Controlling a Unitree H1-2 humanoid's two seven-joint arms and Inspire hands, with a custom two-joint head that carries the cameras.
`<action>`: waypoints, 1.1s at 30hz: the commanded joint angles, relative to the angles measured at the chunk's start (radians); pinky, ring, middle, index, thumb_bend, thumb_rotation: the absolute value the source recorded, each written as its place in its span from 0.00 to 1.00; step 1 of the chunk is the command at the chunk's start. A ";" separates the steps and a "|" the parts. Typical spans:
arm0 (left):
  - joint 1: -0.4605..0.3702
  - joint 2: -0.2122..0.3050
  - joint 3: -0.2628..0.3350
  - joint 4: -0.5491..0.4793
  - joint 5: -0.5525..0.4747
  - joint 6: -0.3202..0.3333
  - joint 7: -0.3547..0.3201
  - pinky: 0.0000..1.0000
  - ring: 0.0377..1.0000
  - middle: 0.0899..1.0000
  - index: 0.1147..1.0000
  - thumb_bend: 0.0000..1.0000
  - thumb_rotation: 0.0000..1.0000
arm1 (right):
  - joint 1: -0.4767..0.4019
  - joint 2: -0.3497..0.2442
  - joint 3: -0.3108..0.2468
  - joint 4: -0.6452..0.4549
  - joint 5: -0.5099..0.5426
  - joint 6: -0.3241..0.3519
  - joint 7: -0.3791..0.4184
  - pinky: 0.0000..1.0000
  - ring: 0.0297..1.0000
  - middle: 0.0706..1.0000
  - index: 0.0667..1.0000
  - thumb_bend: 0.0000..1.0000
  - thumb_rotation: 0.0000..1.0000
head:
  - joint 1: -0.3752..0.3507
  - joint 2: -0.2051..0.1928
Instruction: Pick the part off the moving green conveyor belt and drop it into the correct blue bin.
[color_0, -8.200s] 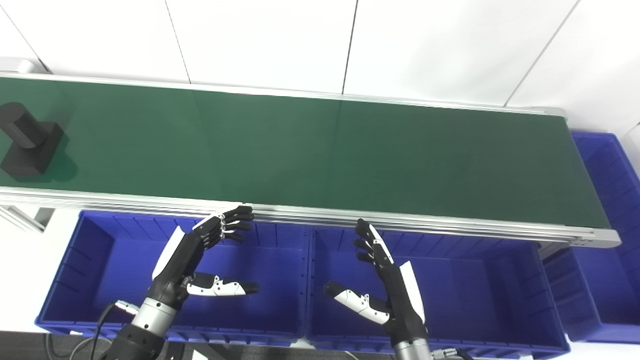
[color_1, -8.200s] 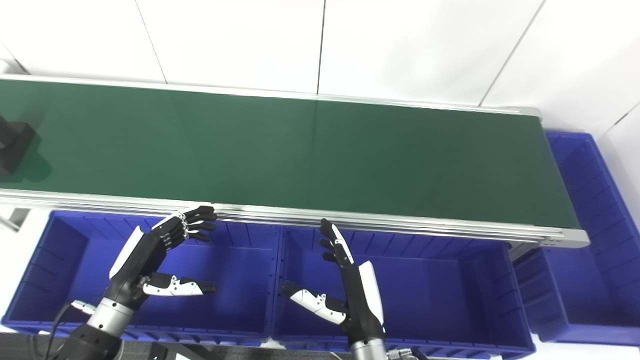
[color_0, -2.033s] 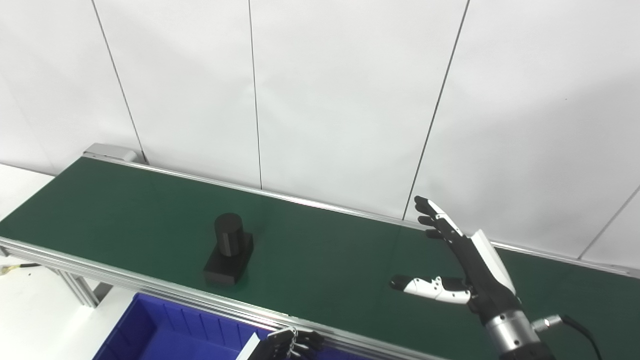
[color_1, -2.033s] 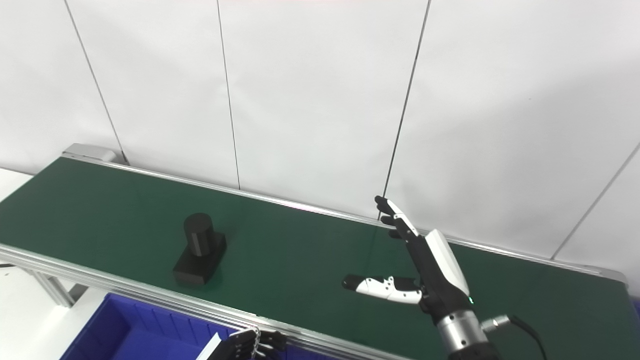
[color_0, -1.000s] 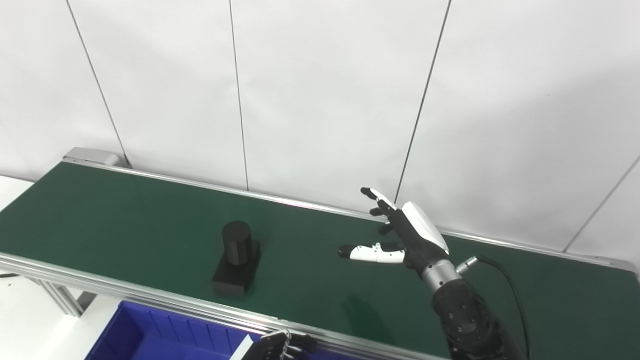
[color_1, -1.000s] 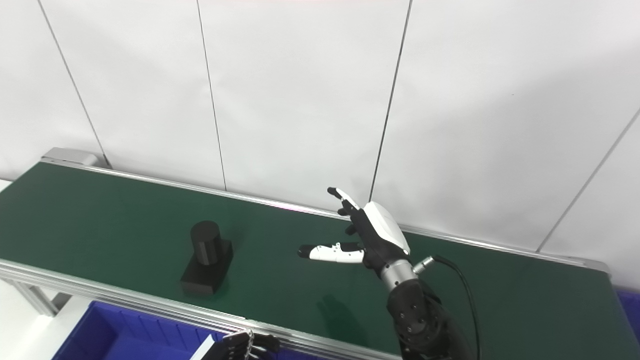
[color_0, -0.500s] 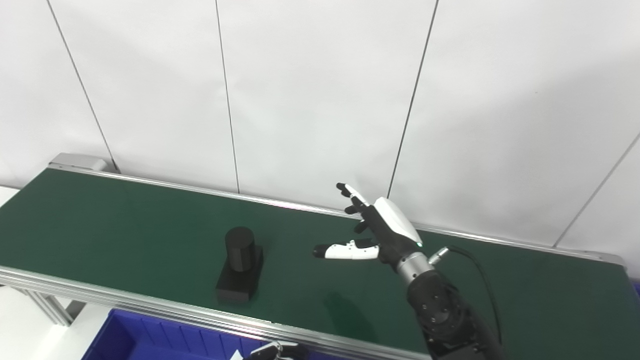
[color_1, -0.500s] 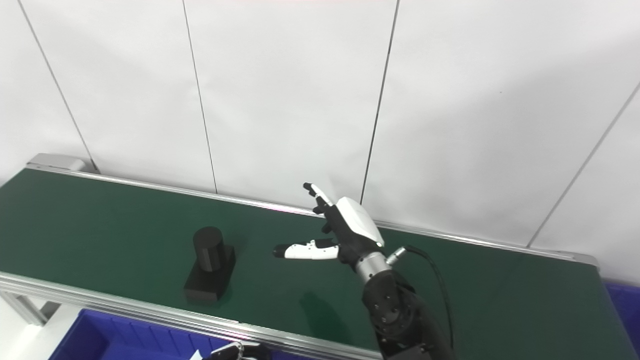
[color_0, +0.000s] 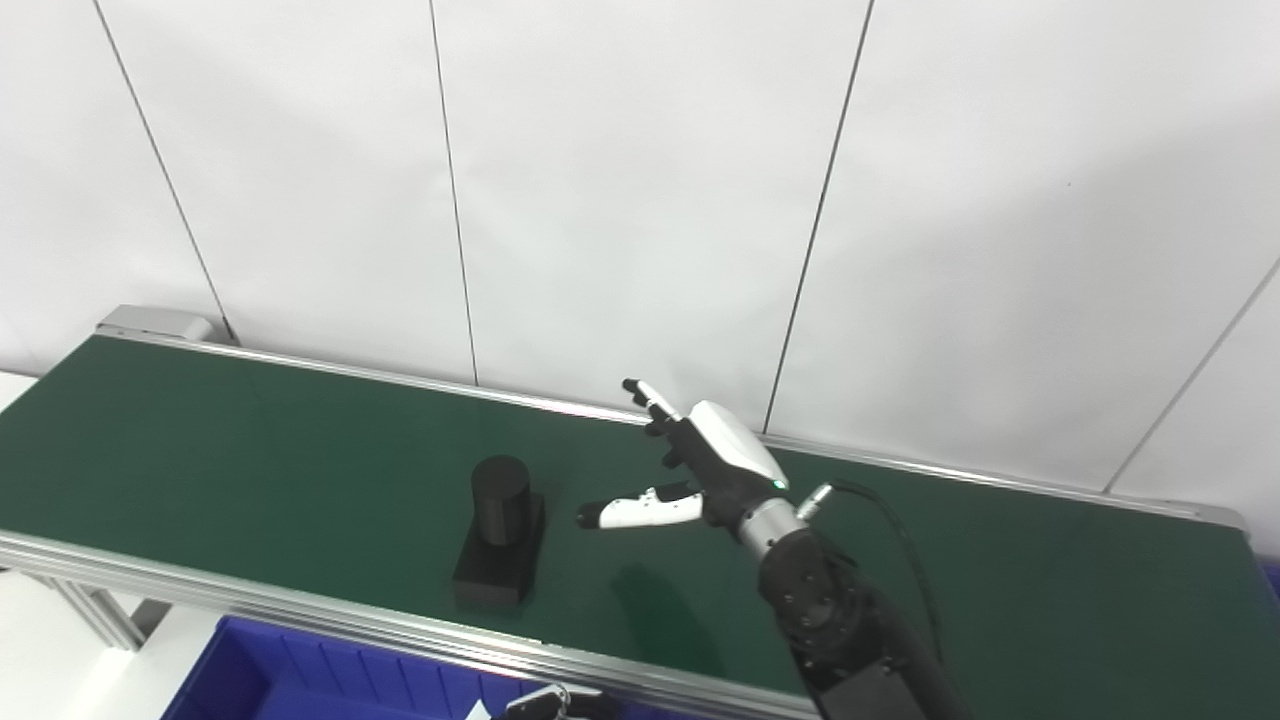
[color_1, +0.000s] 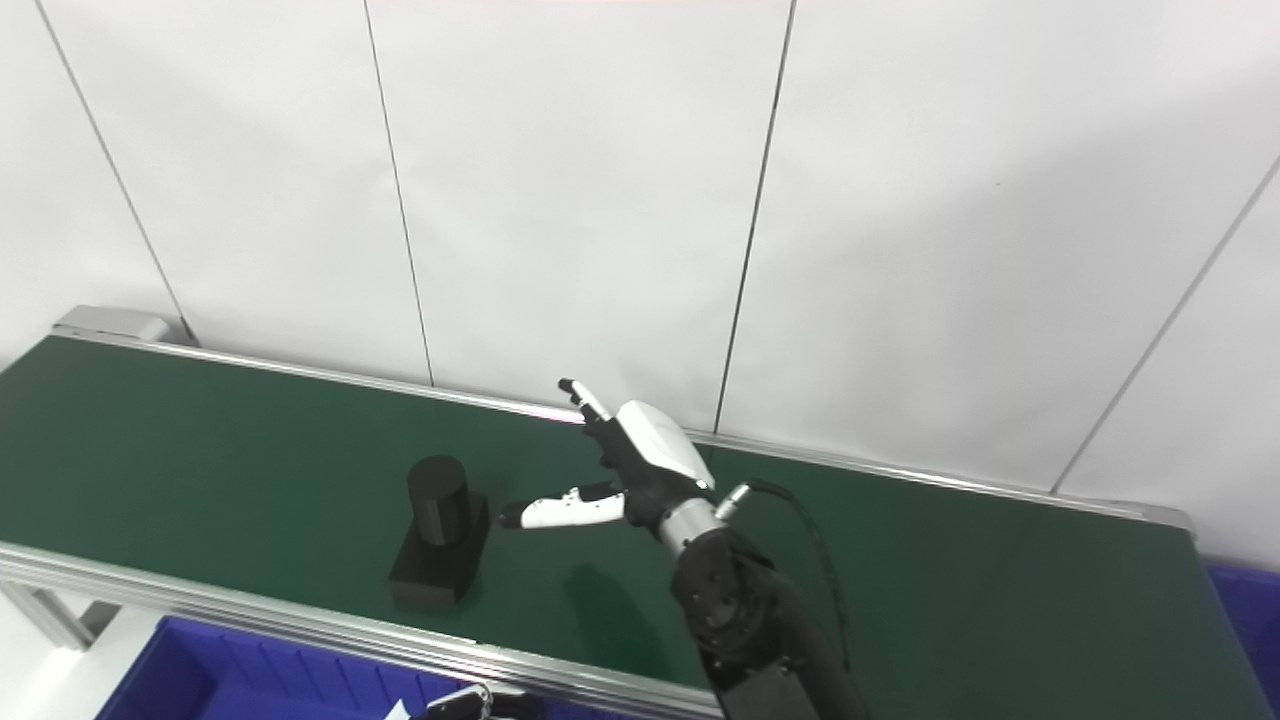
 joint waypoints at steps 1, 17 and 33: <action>-0.005 0.017 -0.011 -0.031 0.013 -0.037 0.038 0.53 0.60 0.65 0.64 1.00 0.25 | -0.057 0.017 0.006 -0.012 -0.009 -0.054 -0.022 0.76 0.87 0.95 0.98 0.97 0.58 | 0.003 0.002; 0.049 0.043 -0.082 -0.075 0.024 -0.037 0.134 0.53 0.61 0.65 0.65 1.00 0.25 | -0.078 0.039 0.037 0.094 -0.008 -0.053 -0.020 0.80 0.90 0.96 0.99 0.98 0.58 | 0.023 0.008; 0.028 0.058 -0.149 -0.069 0.035 -0.037 0.219 0.52 0.60 0.66 0.64 1.00 0.22 | -0.159 0.096 0.032 0.410 0.003 -0.178 -0.141 0.84 0.91 0.97 0.99 1.00 0.58 | 0.043 0.013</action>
